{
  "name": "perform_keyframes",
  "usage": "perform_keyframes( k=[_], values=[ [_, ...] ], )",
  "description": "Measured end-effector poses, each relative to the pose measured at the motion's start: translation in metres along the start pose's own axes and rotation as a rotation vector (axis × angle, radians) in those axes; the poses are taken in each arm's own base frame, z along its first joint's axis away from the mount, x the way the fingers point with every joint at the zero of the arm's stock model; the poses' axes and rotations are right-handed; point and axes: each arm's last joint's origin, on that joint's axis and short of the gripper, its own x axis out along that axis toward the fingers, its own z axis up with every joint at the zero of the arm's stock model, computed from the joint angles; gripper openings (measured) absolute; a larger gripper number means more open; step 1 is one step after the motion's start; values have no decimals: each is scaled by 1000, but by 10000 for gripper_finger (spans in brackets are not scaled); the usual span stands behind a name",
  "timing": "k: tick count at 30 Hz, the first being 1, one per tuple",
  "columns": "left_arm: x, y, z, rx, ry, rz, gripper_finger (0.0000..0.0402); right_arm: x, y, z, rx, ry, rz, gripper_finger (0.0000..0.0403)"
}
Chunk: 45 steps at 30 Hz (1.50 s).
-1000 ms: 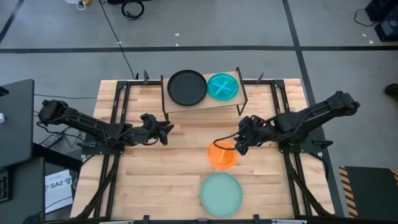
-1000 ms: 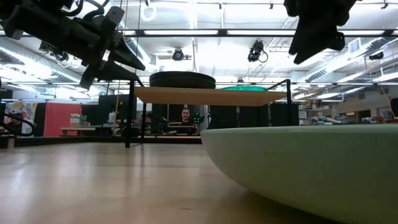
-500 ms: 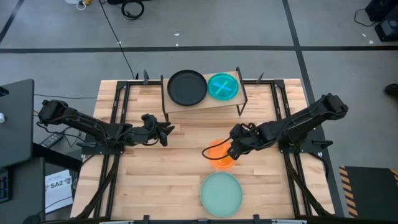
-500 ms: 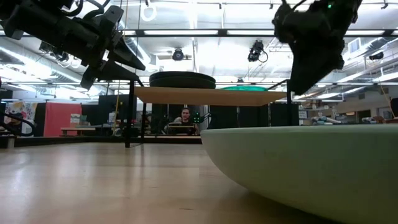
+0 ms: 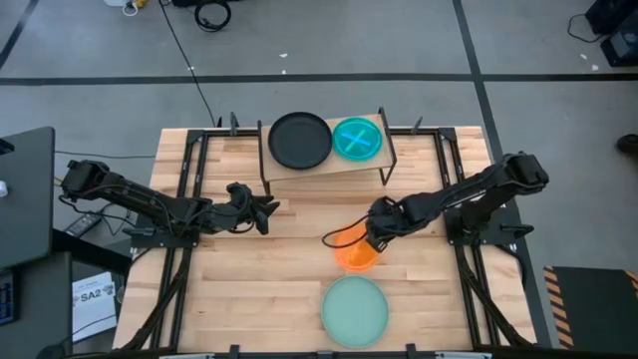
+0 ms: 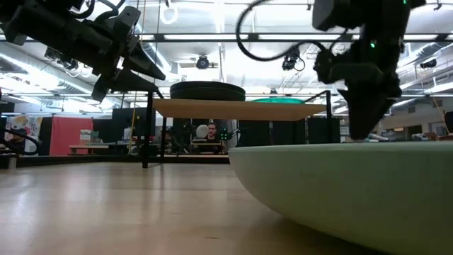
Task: Place and stack plates onto a shelf
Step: Stack the orange plate on top of the light blue plate on the shelf
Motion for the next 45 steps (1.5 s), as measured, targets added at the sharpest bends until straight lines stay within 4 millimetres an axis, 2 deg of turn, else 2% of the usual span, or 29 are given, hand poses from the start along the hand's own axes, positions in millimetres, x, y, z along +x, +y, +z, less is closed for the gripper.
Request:
perform_keyframes(
  k=[5,11,17,35,45],
  values=[
    [0,0,0,1,1,1,165,18,-16,-10,52,43,94,163],
    [0,0,0,0,0,0,165,39,-24,-18,103,-18,314,163],
    [0,0,0,-1,0,0,165,58,-31,-27,136,-79,410,163],
    [0,0,0,-3,0,0,165,62,-31,-28,139,-119,454,158],
    [0,0,0,-2,0,0,165,63,-31,-28,139,-116,448,95]
  ],
)
